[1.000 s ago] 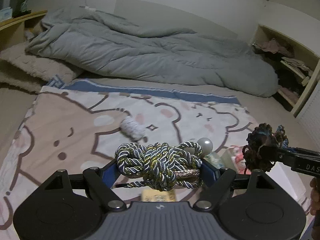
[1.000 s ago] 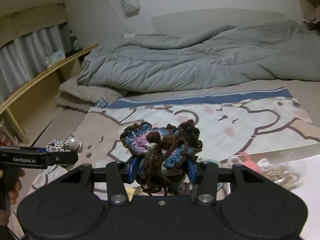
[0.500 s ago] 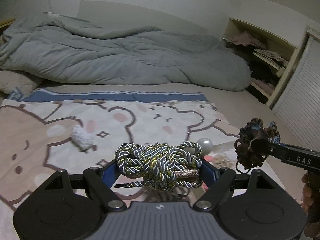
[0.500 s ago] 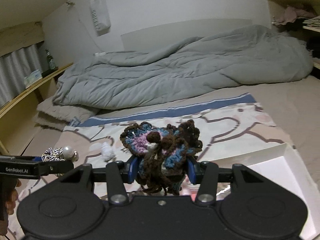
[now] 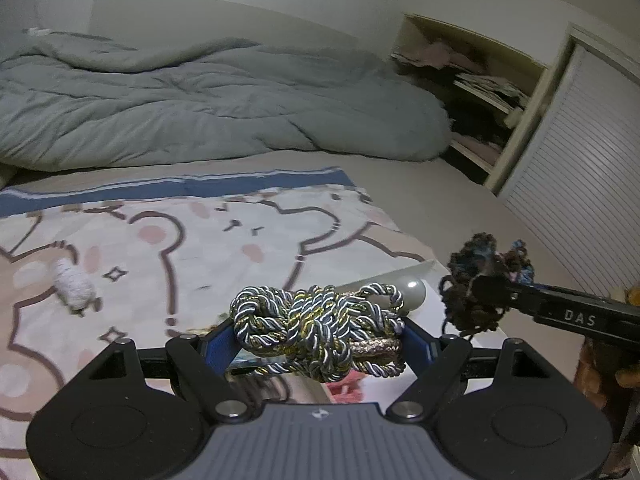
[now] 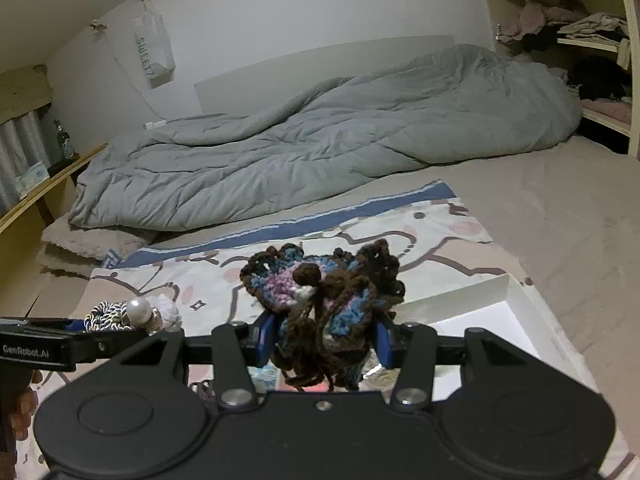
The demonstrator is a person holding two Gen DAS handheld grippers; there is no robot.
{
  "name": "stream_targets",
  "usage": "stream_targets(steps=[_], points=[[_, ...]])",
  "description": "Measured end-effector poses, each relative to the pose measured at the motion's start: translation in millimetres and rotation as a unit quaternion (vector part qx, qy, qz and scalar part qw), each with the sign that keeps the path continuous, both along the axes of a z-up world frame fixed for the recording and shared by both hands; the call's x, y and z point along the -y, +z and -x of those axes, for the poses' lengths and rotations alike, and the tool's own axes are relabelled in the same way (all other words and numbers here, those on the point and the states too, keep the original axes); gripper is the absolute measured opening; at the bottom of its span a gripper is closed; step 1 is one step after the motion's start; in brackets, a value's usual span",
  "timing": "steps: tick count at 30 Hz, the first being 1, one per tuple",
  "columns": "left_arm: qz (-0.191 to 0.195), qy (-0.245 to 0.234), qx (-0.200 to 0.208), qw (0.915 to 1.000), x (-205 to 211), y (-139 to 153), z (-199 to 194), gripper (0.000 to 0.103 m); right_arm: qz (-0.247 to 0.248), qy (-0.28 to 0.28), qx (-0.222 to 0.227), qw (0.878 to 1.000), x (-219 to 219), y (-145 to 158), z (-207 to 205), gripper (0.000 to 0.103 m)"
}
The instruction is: Organize objects
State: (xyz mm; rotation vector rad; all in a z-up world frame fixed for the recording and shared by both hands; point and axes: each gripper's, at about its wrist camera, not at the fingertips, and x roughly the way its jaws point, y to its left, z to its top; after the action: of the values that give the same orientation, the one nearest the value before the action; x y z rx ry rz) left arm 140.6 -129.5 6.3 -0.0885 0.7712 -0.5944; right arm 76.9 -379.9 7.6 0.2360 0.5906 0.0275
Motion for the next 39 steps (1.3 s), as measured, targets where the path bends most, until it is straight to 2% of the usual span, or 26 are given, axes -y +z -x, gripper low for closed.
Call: stream_targets(steps=[7,11,16,20,25,33,39], points=[[-0.024,-0.064,0.004,0.9976,34,-12,3,0.083,0.007,-0.004,-0.02,1.0,16,-10,1,0.049],[-0.044,-0.129,0.005,0.9906,52,-24,9,0.083,0.011,0.0,-0.036,0.999,23,-17,1,0.049],[-0.091,-0.227,0.022,0.9693,74,-40,25,0.083,0.014,0.017,-0.059,0.998,30,-26,3,0.049],[-0.123,-0.295,0.029,0.9472,90,-53,38,0.083,0.014,0.028,-0.079,0.996,33,-33,4,0.049],[-0.155,-0.356,0.026,0.9211,104,-67,47,0.083,0.02,0.046,-0.109,0.993,34,-42,4,0.049],[-0.212,-0.411,0.011,0.8866,122,-95,45,0.083,0.034,0.08,-0.179,0.98,27,-66,0,0.049],[-0.245,-0.419,-0.009,0.8743,132,-114,33,0.083,0.042,0.102,-0.217,0.97,19,-83,-8,0.049]])
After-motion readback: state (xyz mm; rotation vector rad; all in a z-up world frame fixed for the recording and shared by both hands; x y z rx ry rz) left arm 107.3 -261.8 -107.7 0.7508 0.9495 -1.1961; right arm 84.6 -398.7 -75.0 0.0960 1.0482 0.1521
